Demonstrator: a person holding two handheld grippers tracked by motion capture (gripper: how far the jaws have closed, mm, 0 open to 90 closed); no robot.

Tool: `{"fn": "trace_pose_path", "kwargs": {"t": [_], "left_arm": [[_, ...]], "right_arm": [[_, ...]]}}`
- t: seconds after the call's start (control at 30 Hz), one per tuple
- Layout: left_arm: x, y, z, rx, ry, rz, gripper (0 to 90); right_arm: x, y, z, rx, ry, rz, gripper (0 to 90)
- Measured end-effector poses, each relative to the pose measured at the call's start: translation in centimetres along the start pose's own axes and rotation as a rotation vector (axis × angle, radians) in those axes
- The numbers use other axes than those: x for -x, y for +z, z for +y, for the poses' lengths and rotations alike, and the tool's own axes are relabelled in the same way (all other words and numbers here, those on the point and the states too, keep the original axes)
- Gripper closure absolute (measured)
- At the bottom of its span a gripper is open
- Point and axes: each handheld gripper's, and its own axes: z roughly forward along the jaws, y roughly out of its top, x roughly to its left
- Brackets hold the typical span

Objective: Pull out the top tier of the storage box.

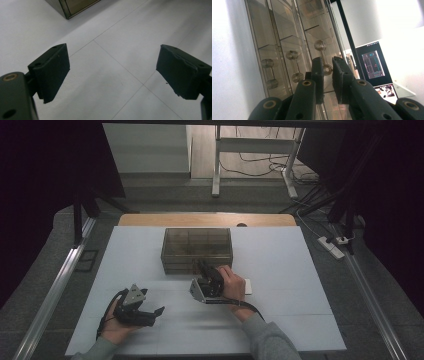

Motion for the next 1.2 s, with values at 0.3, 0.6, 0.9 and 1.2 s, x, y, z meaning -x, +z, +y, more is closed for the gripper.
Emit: {"fn": "trace_pose_path", "kwargs": {"t": [0.3, 0.6, 0.9, 1.2], "left_arm": [[0.0, 0.0, 0.0, 0.0, 0.0, 0.001, 11.7], [-0.1, -0.1, 0.0, 0.003, -0.002, 0.001, 11.7], [-0.1, -0.1, 0.0, 0.005, -0.005, 0.004, 11.7], [-0.1, -0.1, 0.0, 0.006, -0.004, 0.003, 11.7]], "right_arm": [[0.1, -0.2, 0.0, 0.001, 0.006, 0.001, 79.9], [-0.1, -0.8, 0.2, -0.004, -0.006, 0.002, 79.8], [-0.5, -1.6, 0.5, 0.007, -0.013, 0.001, 79.7], [-0.6, -1.7, 0.5, 0.01, -0.015, 0.0, 79.7]]}}
